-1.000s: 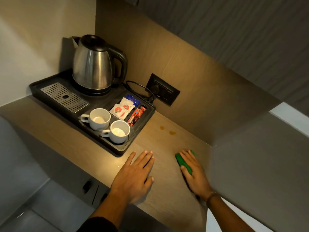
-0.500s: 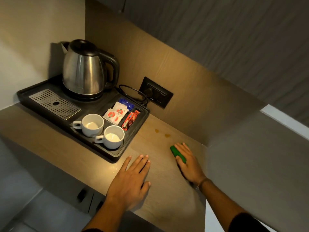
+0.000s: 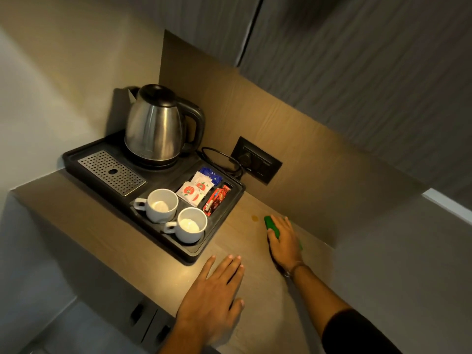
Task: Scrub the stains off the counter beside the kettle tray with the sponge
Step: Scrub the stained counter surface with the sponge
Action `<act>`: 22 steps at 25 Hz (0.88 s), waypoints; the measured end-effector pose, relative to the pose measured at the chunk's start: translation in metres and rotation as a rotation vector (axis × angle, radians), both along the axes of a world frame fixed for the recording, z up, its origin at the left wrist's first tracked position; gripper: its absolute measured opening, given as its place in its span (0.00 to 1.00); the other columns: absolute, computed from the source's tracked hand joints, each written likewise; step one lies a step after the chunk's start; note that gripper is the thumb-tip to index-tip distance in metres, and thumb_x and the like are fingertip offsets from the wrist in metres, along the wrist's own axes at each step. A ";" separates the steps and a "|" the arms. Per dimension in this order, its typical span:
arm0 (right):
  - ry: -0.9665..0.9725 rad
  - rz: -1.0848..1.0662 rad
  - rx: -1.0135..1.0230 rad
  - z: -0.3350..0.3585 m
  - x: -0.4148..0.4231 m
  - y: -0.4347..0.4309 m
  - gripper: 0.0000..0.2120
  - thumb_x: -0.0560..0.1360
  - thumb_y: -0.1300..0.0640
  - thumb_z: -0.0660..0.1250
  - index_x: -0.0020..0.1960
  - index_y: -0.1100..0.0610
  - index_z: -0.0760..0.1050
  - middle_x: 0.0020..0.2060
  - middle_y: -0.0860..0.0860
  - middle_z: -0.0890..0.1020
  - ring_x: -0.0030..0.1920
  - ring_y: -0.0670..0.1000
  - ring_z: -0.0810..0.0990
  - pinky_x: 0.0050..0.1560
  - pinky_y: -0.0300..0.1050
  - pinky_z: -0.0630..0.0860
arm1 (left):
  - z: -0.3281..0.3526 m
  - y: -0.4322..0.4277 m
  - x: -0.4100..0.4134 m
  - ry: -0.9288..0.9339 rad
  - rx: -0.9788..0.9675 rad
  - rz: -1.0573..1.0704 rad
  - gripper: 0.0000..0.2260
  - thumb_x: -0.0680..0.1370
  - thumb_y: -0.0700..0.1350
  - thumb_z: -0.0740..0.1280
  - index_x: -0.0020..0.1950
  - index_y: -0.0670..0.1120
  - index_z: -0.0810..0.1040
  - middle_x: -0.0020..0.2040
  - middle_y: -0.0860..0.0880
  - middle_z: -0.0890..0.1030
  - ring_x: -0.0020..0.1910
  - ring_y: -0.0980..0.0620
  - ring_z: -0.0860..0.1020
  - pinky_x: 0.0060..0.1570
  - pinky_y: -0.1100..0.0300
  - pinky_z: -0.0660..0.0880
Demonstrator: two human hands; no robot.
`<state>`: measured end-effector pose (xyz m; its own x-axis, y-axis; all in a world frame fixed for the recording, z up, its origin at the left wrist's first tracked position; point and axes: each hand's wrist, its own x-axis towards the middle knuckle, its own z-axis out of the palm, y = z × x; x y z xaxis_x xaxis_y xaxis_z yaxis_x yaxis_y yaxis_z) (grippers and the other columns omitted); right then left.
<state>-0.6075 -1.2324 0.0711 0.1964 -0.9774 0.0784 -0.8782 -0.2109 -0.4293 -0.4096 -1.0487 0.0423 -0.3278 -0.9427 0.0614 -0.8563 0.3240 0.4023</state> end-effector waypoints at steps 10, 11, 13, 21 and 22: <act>0.033 0.075 -0.006 -0.004 0.011 -0.007 0.23 0.85 0.53 0.61 0.80 0.50 0.64 0.81 0.52 0.65 0.82 0.56 0.55 0.81 0.60 0.55 | 0.003 -0.003 0.002 -0.017 0.018 -0.023 0.34 0.82 0.62 0.51 0.84 0.48 0.47 0.86 0.50 0.44 0.82 0.52 0.40 0.80 0.41 0.38; 0.028 0.025 0.010 -0.001 0.029 -0.016 0.24 0.85 0.54 0.61 0.80 0.51 0.64 0.81 0.53 0.65 0.82 0.57 0.55 0.81 0.61 0.55 | 0.003 -0.003 0.001 -0.019 0.022 -0.025 0.34 0.82 0.62 0.50 0.84 0.48 0.47 0.86 0.50 0.44 0.82 0.52 0.40 0.80 0.42 0.39; 0.043 0.084 0.009 -0.001 0.061 -0.016 0.24 0.85 0.52 0.60 0.81 0.51 0.63 0.81 0.52 0.64 0.82 0.57 0.54 0.81 0.61 0.54 | 0.000 -0.003 0.001 -0.012 0.021 -0.017 0.34 0.82 0.63 0.50 0.84 0.49 0.48 0.86 0.51 0.44 0.82 0.52 0.40 0.80 0.42 0.39; 0.071 0.278 0.012 -0.007 -0.020 0.006 0.23 0.86 0.50 0.59 0.80 0.43 0.62 0.81 0.45 0.63 0.83 0.52 0.53 0.82 0.59 0.53 | -0.001 -0.005 0.002 0.013 0.030 0.000 0.35 0.81 0.64 0.50 0.84 0.50 0.48 0.86 0.52 0.44 0.82 0.54 0.39 0.80 0.43 0.37; 0.067 0.186 0.017 -0.005 -0.008 0.000 0.24 0.85 0.52 0.61 0.80 0.46 0.63 0.81 0.48 0.64 0.83 0.54 0.54 0.82 0.60 0.54 | -0.002 -0.004 0.002 0.020 0.030 0.002 0.34 0.81 0.64 0.50 0.84 0.50 0.48 0.86 0.53 0.45 0.82 0.54 0.40 0.80 0.43 0.38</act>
